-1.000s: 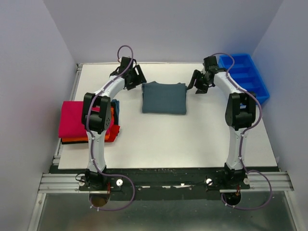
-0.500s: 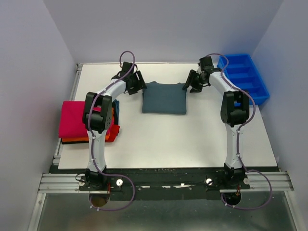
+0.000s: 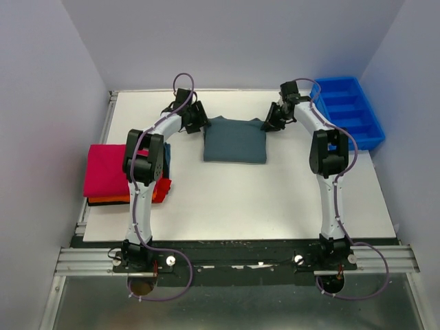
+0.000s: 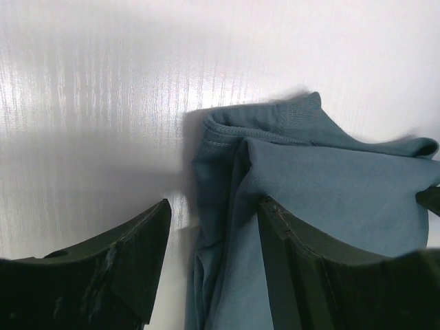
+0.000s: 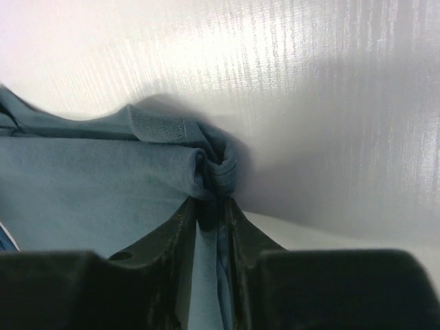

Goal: Fold and stack the t-shirts
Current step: Put the neatly folded tshirt into the corner of the board with both arms

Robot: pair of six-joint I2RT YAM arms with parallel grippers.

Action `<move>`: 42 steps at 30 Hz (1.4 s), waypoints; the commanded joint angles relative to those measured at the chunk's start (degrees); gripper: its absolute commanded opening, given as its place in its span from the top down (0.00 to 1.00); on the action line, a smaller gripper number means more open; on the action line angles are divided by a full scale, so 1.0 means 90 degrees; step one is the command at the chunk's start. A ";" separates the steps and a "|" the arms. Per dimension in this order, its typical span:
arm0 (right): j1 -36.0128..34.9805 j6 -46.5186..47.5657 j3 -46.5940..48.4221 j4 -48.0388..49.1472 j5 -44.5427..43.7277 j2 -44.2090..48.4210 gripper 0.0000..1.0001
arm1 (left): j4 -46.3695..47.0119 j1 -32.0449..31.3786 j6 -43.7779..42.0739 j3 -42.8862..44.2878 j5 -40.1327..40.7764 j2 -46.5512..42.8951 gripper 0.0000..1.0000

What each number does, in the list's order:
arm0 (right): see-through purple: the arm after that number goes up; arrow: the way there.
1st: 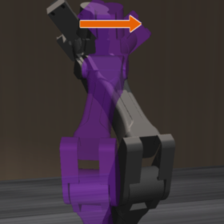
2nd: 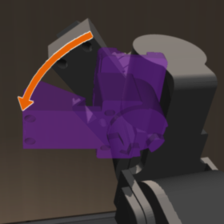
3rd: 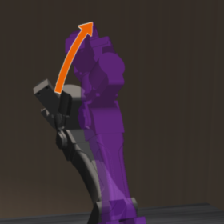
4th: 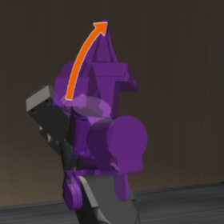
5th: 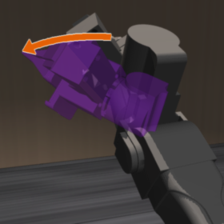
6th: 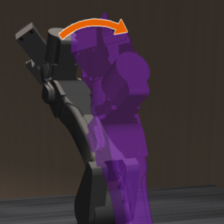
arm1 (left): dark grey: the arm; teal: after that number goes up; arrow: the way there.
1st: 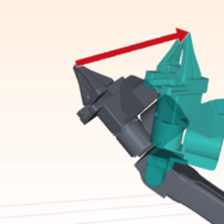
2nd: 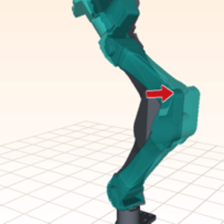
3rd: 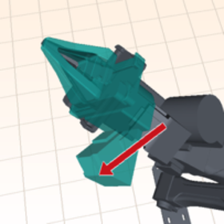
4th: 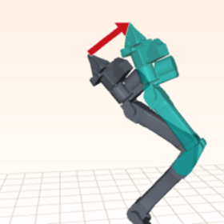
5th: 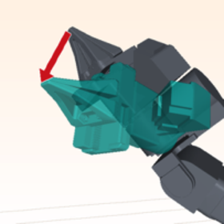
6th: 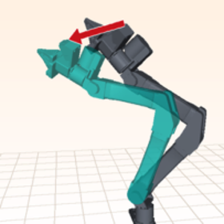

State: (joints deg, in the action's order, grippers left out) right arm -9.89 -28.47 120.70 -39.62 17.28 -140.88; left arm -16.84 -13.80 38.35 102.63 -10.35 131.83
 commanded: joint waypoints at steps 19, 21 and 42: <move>-0.0190 0.0028 0.0026 -0.0198 -0.0123 0.0077 0.99 | 0.0503 0.0098 0.0377 0.0139 -0.0998 0.0869 0.60; -0.0239 0.0087 0.0006 -0.0198 -0.0103 0.0145 0.99 | 0.0805 0.0108 0.0543 0.0111 -0.1242 0.0977 0.83; -0.1556 0.0985 -0.3254 0.1441 -0.0202 0.5094 0.99 | 0.1941 0.0205 -0.0218 -0.4009 0.0786 -0.5640 1.00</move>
State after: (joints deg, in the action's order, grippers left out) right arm -21.47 -21.82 96.25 -31.97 15.29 -102.96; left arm 0.91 -12.32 38.02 71.81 -12.53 95.04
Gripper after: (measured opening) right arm 0.014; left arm 0.031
